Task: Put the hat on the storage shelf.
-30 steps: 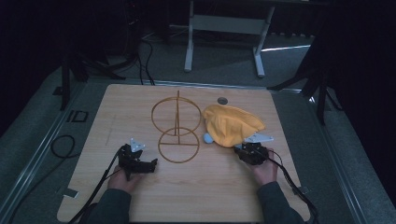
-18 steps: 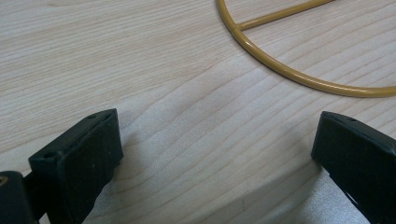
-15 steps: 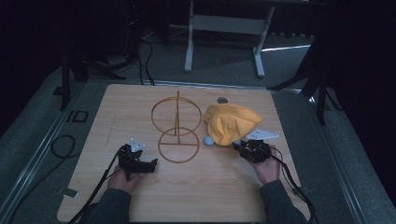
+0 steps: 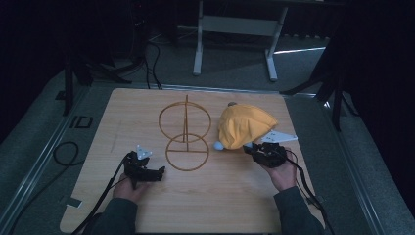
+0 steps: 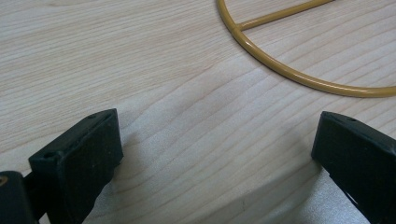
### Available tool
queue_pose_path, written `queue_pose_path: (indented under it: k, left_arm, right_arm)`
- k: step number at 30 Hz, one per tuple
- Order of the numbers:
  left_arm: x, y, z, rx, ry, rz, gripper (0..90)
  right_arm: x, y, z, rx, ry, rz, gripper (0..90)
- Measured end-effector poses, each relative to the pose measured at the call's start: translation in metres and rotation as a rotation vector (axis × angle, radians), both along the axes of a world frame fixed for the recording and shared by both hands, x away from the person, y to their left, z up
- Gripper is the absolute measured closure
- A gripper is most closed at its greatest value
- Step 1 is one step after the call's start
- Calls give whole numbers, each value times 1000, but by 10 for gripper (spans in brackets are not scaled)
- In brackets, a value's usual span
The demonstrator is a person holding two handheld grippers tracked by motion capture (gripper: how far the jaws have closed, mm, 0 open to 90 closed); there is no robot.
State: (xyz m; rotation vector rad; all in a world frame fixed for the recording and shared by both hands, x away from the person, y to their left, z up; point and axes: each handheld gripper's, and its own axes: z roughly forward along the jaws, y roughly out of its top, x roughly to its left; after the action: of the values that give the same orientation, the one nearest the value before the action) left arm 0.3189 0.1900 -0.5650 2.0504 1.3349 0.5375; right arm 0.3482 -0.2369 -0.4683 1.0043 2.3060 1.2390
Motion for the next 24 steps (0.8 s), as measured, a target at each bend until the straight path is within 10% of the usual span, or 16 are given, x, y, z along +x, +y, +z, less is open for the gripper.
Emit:
queue_pose_path:
  k: [13, 24]
  left_arm:
    - [0, 0, 0, 0, 2, 0, 19]
    - [0, 0, 0, 1, 2, -1, 19]
  right_arm:
    - [-11, 6, 29, 43, -36, 53, 745]
    - [-15, 3, 52, 269, 42, 120, 727]
